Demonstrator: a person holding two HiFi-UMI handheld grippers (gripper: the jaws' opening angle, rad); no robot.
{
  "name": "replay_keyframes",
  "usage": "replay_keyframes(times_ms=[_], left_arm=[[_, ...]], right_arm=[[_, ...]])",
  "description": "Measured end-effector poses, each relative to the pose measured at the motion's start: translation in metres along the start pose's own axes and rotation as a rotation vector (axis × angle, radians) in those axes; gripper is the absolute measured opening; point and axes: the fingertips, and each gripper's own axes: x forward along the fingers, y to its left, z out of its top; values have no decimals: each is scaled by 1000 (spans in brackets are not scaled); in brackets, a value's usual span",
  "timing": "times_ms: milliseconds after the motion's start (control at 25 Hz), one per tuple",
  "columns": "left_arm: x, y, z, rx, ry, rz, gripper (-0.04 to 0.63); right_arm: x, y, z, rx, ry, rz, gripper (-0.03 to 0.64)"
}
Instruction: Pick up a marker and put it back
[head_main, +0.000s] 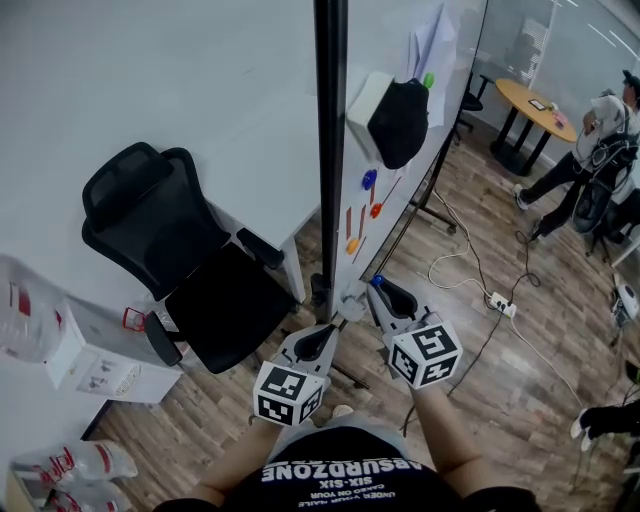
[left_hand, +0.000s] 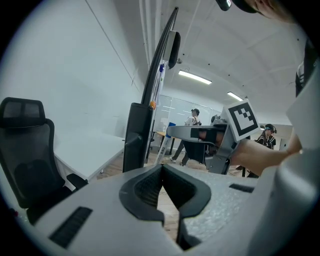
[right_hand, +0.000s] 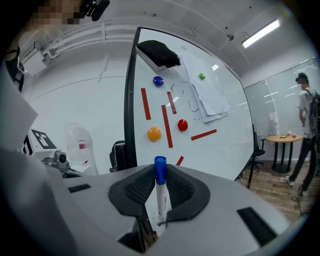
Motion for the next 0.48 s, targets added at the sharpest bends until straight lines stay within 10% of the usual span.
replay_keyframes(times_ms=[480], left_arm=[[2, 4, -2, -2, 10, -2, 8]], right_arm=[[9, 1, -33, -11, 88, 5, 64]])
